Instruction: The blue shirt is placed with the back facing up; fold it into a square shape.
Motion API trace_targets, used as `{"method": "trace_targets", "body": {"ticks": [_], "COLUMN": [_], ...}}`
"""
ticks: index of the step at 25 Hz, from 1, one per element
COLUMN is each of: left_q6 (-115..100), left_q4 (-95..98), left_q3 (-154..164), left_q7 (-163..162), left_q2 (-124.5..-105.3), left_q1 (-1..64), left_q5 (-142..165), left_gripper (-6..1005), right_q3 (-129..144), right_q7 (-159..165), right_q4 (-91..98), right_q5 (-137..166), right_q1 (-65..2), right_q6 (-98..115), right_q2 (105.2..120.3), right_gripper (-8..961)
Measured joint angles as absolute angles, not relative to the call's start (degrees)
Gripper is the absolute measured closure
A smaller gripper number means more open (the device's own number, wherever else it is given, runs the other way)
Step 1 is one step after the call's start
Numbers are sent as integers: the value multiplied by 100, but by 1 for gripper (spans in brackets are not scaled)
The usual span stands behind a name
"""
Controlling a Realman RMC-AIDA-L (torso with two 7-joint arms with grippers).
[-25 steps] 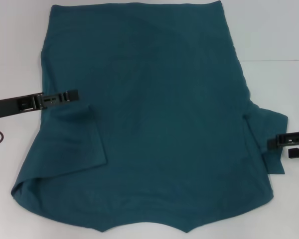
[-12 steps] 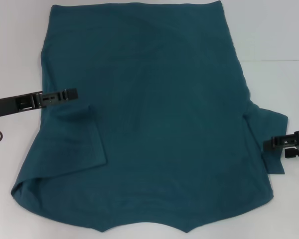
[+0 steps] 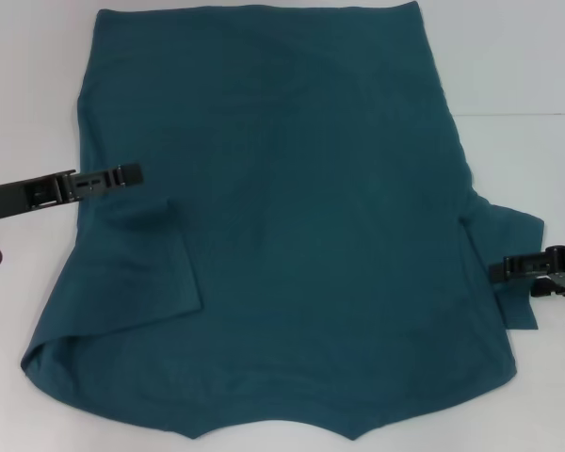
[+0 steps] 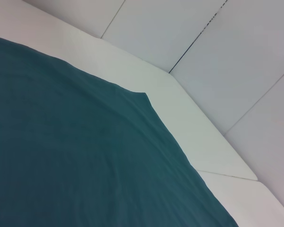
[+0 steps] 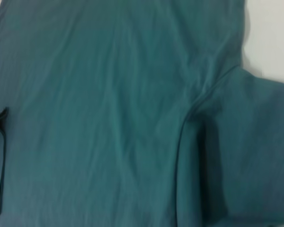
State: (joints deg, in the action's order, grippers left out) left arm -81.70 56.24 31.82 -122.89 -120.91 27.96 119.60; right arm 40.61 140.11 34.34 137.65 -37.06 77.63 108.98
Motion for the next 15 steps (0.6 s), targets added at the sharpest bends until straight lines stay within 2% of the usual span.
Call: {"method": "trace_targets", "body": {"ticks": [10,15], "left_q6": [-8121,-8115], "left_q4": [5616,5616], "left_q3": [3182,3182], "left_q7": [-12287,-12287], "left_q2": [-12101,-12103], "left_q1": [2786,2786], "left_q5": [11960,11961], "left_gripper": [39,39], "right_q3": [4334,4347], "right_q7": [13998,13987], "right_q4": [3427,3420], "right_q5": [13773,13773], "right_q1": [-3712,-3744], "right_q6": [7536,7443], "right_q2": [10902,10958], "right_gripper": [11,13]}}
